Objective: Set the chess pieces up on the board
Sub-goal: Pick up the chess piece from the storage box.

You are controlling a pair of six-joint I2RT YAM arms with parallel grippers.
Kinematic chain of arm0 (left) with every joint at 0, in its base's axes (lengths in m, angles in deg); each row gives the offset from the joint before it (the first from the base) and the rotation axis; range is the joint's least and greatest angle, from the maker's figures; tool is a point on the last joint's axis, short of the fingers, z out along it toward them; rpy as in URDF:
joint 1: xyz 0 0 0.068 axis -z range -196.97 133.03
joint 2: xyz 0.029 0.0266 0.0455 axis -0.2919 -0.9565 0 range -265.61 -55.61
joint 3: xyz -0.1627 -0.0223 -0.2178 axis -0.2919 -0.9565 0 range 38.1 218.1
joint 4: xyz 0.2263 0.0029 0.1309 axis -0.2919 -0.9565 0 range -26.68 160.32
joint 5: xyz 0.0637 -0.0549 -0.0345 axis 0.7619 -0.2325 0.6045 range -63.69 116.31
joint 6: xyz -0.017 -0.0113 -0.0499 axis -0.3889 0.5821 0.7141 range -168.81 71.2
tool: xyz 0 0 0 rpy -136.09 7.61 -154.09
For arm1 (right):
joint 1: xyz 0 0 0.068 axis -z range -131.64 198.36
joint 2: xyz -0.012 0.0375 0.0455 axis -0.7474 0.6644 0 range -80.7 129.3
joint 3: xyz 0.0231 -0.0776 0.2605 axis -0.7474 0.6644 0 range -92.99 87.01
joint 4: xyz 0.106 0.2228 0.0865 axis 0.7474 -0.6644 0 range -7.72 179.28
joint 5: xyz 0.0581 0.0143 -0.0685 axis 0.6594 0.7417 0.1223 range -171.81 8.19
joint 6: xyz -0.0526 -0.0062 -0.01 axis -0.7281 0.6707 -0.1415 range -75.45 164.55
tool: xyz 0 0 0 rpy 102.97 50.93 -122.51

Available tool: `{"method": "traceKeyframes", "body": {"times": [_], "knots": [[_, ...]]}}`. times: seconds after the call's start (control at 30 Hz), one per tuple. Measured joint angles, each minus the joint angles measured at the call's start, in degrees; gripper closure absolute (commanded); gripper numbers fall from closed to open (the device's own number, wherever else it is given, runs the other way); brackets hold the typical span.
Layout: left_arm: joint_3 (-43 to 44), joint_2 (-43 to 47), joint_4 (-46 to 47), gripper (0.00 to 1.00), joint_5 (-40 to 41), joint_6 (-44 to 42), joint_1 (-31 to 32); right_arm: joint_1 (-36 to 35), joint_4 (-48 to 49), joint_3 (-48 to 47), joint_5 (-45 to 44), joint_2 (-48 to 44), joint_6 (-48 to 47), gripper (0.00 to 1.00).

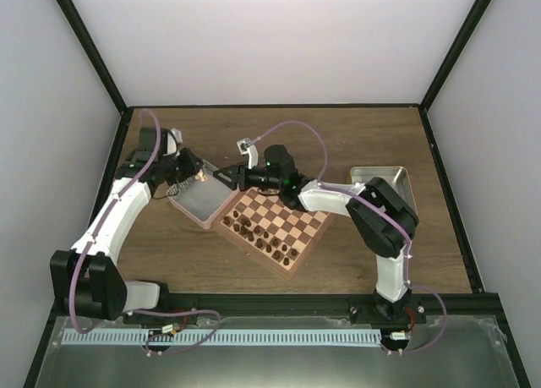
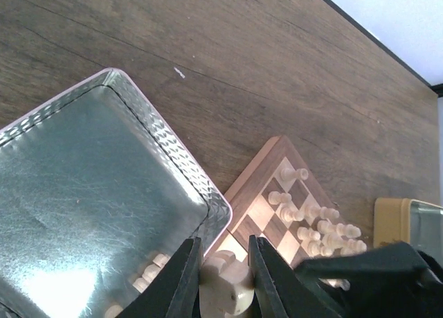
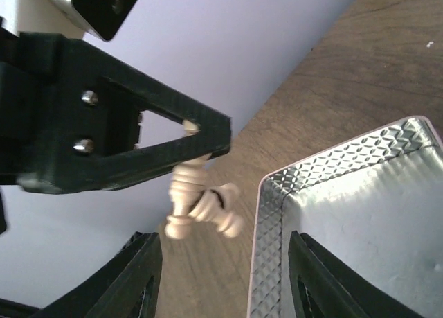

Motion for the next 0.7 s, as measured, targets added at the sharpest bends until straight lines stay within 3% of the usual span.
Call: {"method": "traceKeyframes", "body": {"times": [0.2,0.4,0.7], "knots": [[0.57,-0.48,-2.49,0.8,-5.84,-0.02,-2.27,-0.33,2.1,-4.11,2.64,5.97,-3.54,0.47],[0.57,-1.79,-3.06,0.81,-8.94,0.22,-2.91,-1.22,2.49,-8.02,4.9,9.27,-5.03,0.58],[-0.15,-1.95,0.59,0.84,-11.76,2.45,-3.72,-1.31,4.57,-9.33,8.2,11.5,-3.19,0.84]]}}
